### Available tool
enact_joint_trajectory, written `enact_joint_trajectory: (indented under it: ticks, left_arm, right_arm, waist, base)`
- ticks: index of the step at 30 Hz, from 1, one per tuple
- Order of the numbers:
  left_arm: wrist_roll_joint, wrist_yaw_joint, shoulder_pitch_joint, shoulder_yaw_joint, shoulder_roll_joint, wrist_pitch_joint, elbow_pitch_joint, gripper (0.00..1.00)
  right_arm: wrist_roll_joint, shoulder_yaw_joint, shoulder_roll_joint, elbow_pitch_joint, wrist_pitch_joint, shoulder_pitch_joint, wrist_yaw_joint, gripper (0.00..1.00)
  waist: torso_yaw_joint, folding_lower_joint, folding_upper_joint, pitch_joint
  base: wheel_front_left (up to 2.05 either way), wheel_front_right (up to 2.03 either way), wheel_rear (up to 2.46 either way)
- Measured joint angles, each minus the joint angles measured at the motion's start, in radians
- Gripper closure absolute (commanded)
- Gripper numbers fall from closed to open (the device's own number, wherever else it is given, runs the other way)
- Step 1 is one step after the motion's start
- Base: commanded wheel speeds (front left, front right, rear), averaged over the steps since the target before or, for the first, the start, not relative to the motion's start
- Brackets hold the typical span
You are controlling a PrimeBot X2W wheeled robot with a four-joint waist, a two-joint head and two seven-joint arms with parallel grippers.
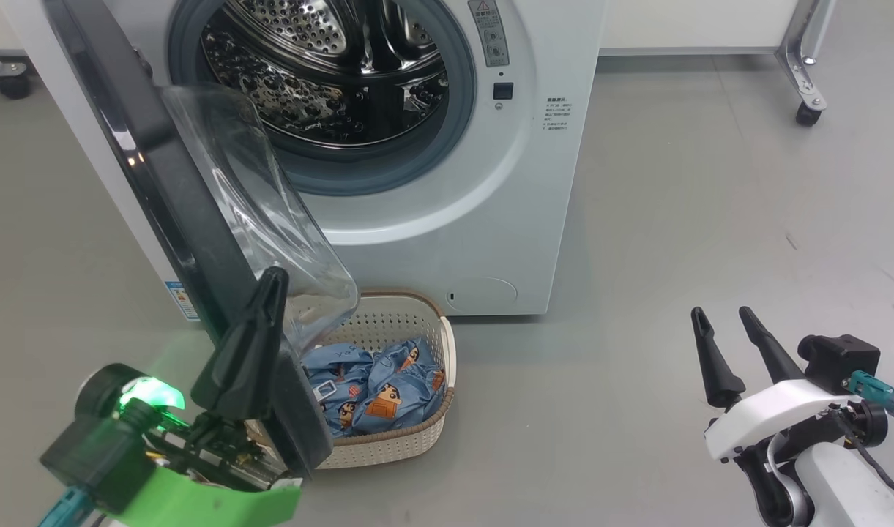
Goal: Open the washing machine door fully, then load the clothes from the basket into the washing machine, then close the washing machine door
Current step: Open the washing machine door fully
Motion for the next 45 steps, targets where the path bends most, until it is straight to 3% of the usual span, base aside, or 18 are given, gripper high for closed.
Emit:
enact_joint_trajectory:
  ticks: [12, 30, 45]
  left_arm:
    - [-0.073, 0.0, 0.07, -0.141, 0.001, 0.075, 0.073, 1.0]
    - [-0.16, 0.0, 0.097, -0.111, -0.009, 0.104, 0.243, 1.0]
    - [-0.165, 0.0, 0.093, -0.089, -0.016, 0.105, 0.301, 1.0]
  right_arm:
    - [-0.009, 0.012, 0.009, 0.001, -0.002, -0.005, 0.009, 0.0]
    - [-0.014, -0.005, 0.02, 0.009, -0.002, -0.008, 0.016, 0.0]
    - [-0.019, -0.036, 0.031, 0.008, -0.003, -0.008, 0.016, 0.0]
  waist:
    - [-0.045, 0.0, 0.0, 0.026]
    - [-0.066, 0.0, 0.0, 0.041]
    - [0.002, 0.0, 0.0, 0.053]
  base:
    - [0.0, 0.0, 0.0]
    - [0.0, 0.0, 0.0]
    - [0.0, 0.0, 0.0]
